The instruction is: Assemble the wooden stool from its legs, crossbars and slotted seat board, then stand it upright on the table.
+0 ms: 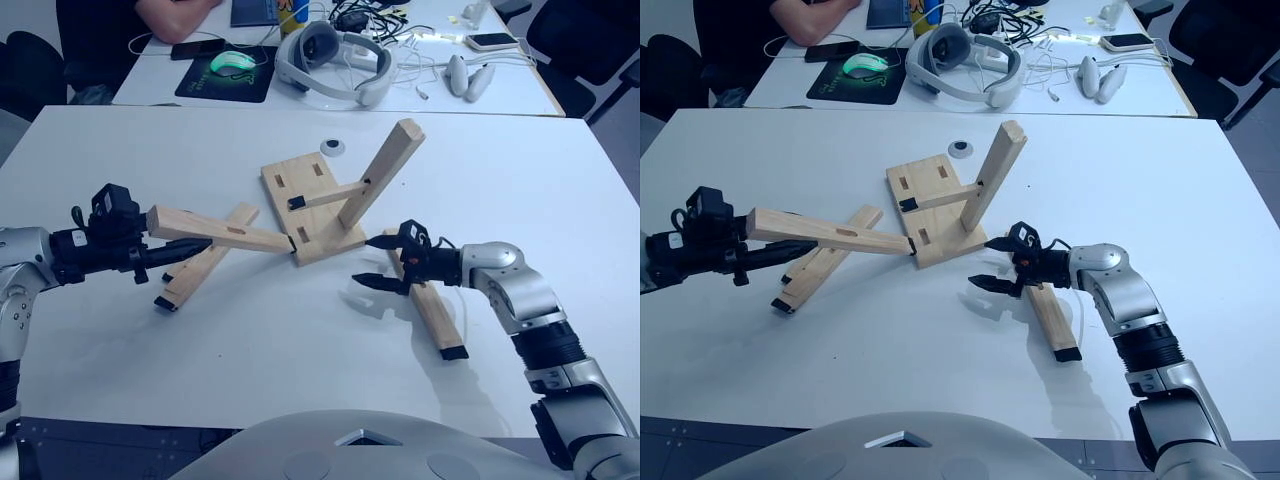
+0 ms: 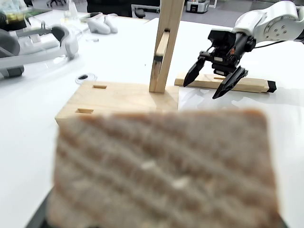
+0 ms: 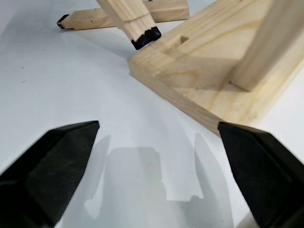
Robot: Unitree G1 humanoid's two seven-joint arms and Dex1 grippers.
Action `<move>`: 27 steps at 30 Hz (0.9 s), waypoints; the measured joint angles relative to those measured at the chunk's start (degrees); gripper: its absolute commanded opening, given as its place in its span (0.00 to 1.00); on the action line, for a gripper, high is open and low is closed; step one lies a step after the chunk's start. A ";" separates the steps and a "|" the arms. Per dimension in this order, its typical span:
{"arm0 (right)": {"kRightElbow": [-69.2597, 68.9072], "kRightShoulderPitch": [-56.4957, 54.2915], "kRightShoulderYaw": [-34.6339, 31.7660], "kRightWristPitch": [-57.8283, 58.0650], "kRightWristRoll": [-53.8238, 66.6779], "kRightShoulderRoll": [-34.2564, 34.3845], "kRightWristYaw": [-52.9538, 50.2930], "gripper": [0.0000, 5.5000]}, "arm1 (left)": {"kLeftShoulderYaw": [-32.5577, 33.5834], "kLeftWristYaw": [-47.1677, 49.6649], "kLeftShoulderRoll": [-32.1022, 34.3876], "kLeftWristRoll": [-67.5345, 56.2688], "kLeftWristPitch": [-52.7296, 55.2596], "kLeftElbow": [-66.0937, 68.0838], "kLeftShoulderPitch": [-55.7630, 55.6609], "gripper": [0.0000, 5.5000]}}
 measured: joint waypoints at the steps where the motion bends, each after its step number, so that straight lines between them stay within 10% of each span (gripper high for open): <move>1: 0.02 0.00 0.00 -0.02 -0.01 0.19 -0.08 0.84 | -0.08 -0.31 0.37 0.26 0.07 0.50 -0.52 0.37; 27: 8.47 -2.81 -1.18 -7.15 -5.99 3.57 -4.97 0.84 | -7.91 -0.93 0.54 3.53 1.69 3.58 -13.68 0.37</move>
